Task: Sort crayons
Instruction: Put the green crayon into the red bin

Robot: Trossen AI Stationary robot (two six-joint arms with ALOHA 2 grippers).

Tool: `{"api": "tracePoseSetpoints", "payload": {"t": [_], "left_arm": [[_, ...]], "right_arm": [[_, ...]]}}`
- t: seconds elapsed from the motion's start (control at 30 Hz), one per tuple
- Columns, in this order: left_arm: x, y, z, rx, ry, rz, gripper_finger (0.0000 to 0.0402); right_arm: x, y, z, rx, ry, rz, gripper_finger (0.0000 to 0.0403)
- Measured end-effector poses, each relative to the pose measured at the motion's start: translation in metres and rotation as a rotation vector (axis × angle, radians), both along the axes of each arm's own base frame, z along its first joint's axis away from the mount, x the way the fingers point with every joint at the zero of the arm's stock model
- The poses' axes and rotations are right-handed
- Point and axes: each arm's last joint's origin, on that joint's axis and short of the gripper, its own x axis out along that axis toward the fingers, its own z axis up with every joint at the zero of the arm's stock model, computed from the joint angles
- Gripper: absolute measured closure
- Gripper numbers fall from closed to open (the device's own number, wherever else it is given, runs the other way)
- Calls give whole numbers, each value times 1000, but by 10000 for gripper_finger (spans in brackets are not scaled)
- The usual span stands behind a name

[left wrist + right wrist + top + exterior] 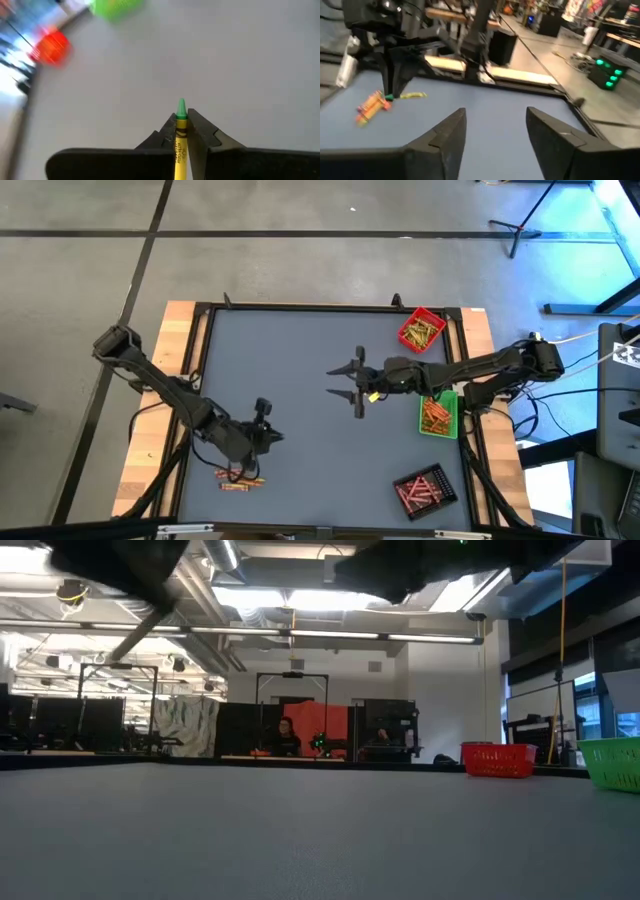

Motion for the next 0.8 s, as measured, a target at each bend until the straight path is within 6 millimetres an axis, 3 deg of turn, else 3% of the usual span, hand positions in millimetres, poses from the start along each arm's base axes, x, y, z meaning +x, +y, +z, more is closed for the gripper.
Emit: {"api": "tracePoseSetpoints", "payload": {"t": [0.17, 0.27, 0.6, 0.8], "left_arm": [[14, 14, 20, 49, -252, -22, 393], [21, 25, 21, 54, -371, -25, 393], [23, 68, 7, -104, -724, -92, 392], [17, 78, 4, -154, -819, -78, 392]], "right_arm": [[5, 1, -9, 14, 26, 16, 148], [8, 2, -11, 14, 20, 45, 132], [17, 16, -21, -31, -22, 146, 127], [30, 21, -28, -29, -147, 163, 127]]}}
